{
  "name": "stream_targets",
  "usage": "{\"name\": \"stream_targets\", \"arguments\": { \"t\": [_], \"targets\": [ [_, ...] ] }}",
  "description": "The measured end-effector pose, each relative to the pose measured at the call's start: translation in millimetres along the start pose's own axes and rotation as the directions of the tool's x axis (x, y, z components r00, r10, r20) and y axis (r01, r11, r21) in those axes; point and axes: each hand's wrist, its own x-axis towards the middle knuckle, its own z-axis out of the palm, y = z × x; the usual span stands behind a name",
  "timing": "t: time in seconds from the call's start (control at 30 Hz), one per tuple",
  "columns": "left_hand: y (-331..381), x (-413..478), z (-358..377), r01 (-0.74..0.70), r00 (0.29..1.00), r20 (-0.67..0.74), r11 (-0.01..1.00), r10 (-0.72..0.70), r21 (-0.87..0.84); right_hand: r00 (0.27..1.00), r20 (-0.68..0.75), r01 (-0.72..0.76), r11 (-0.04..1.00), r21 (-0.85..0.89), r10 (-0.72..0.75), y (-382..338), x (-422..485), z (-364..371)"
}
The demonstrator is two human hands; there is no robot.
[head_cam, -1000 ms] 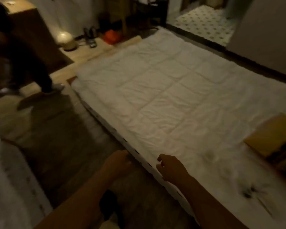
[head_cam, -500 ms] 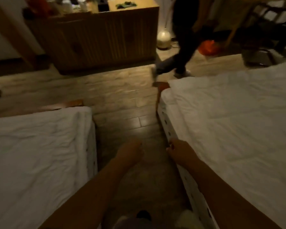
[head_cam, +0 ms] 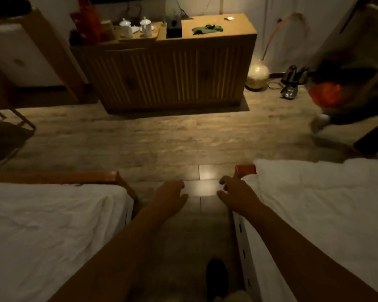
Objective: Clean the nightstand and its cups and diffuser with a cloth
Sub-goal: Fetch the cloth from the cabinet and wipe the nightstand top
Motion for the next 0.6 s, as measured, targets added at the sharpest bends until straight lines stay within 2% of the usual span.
{"name": "stream_targets", "arguments": {
  "t": [0.1, 0.33, 0.6],
  "targets": [
    [11, 69, -38, 0.009, 1.000, -0.018, 1.000, -0.009, 0.015, 0.999, 0.035, 0.008, 0.998, -0.057, -0.006, 2, 76, -39],
    [5, 255, -119, 0.059, 0.997, -0.052, 0.998, -0.057, 0.022, 0.998, -0.027, 0.046, 0.995, -0.089, -0.048, -6, 280, -110],
    [5, 512, -229, 0.010, 0.996, -0.088, 1.000, -0.010, -0.008, 0.995, -0.075, -0.065, 0.995, -0.080, 0.059, -30, 537, -188]
  ]
}}
